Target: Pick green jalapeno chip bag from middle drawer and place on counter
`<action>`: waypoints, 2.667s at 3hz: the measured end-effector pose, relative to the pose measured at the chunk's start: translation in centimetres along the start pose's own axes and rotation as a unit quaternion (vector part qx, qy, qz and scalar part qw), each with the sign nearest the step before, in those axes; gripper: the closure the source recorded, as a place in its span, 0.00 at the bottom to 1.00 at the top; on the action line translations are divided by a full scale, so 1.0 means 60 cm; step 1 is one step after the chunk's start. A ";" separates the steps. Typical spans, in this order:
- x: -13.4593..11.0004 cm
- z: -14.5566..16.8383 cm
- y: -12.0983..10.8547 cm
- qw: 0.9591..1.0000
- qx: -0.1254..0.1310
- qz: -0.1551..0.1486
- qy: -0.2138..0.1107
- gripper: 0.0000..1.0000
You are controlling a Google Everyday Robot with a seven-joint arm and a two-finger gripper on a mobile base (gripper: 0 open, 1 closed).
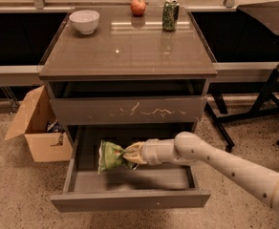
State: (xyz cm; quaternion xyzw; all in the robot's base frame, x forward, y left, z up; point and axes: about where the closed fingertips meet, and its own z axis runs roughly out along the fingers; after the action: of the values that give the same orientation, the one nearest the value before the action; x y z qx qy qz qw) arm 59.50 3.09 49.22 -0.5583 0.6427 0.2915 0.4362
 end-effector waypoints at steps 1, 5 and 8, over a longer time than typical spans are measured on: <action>-0.041 -0.070 0.006 0.997 -0.022 -0.039 -0.061 1.00; -0.220 -0.222 0.024 0.975 -0.019 -0.186 -0.122 1.00; -0.297 -0.312 0.009 0.959 0.020 -0.253 -0.128 1.00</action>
Offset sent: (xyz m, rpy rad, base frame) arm -0.0060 -0.0224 0.0349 0.0844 -0.0660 0.0532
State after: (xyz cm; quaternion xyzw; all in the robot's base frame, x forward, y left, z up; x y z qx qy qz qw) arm 54.52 -4.66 73.38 -0.6517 0.4250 0.2277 0.5855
